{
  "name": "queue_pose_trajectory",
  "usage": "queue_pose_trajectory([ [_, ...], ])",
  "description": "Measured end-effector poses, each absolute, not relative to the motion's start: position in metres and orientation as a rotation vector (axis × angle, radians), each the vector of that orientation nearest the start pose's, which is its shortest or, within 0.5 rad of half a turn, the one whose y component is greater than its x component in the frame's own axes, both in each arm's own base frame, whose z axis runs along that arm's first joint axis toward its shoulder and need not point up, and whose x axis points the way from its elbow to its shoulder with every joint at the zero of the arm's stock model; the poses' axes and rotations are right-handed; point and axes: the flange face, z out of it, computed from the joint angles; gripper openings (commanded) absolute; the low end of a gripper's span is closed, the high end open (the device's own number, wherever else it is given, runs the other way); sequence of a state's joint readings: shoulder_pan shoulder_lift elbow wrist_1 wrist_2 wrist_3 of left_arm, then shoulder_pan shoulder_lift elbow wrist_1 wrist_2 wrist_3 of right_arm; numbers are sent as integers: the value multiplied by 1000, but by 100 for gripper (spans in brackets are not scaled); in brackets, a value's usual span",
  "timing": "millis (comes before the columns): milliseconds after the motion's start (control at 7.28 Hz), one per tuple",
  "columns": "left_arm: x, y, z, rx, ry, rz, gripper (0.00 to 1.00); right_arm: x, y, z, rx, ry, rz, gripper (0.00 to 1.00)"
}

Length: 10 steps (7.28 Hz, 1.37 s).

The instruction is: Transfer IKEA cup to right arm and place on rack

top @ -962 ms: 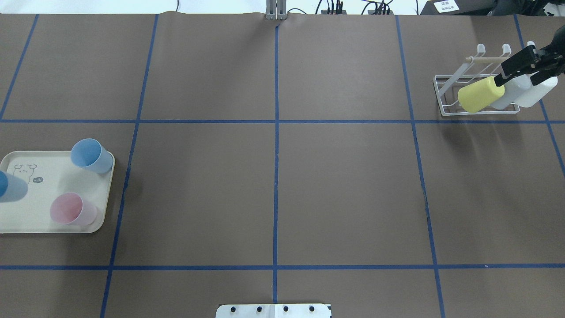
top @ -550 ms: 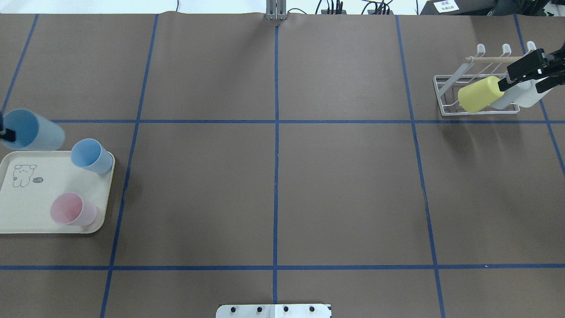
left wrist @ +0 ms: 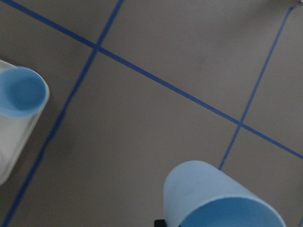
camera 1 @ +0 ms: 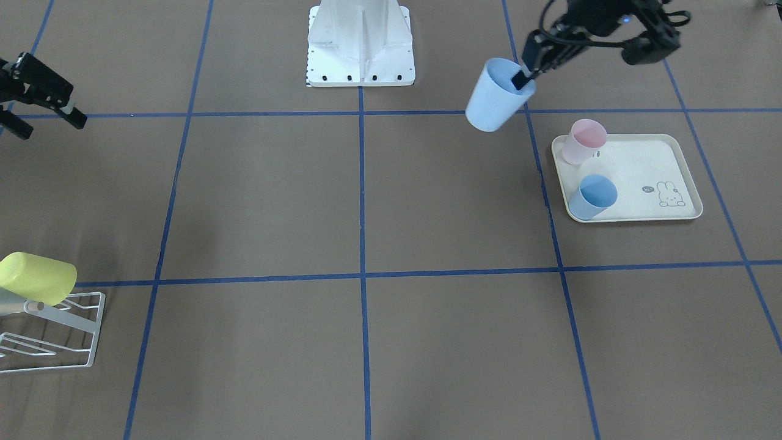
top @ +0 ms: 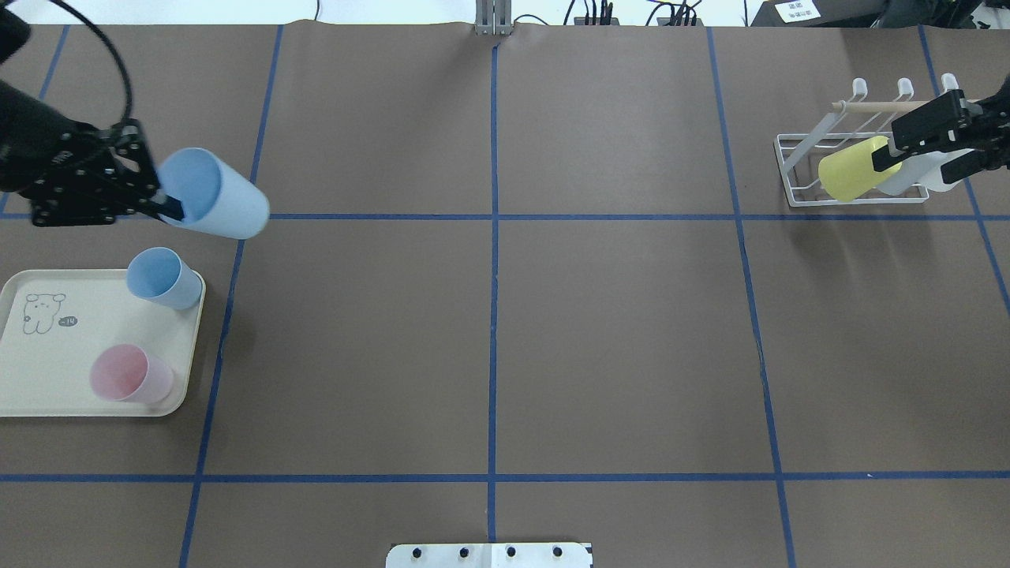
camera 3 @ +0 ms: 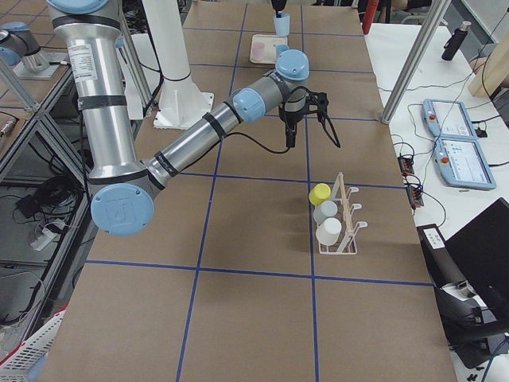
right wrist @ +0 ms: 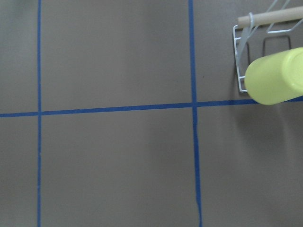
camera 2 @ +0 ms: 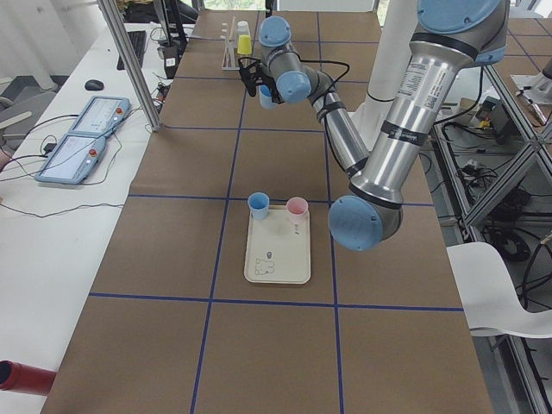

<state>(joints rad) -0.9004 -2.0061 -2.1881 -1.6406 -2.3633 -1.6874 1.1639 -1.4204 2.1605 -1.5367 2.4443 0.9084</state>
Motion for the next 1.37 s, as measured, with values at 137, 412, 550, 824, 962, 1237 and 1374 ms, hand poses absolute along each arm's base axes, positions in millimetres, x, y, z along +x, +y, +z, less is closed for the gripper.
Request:
queue_pose_trajectory([
  [137,281,-401,115,-266,1303,-431,0,-154,-441,275,56,-1179,157,98],
  [412,321,-385,81,-315,1470,-419,0,-186,-421,250,29,-1394,209,98],
  [550,327,-384,76,-348,1577,-435,0,-196,-411,243,34,-1488,188,98],
  [824,330,-382,77,-440,1784,-482,0,-208,-400,219,48,-1626,146,98],
  [962,331,-382,79,-499,1896,-514,0,-214,-399,193,46,-1688,146,98],
  [1237,335,-382,91,-635,2073,-538,0,-226,-395,136,34,-1798,161,98],
  [1374,335,-383,100,-671,2129,-535,0,-228,-392,110,17,-1849,175,98],
])
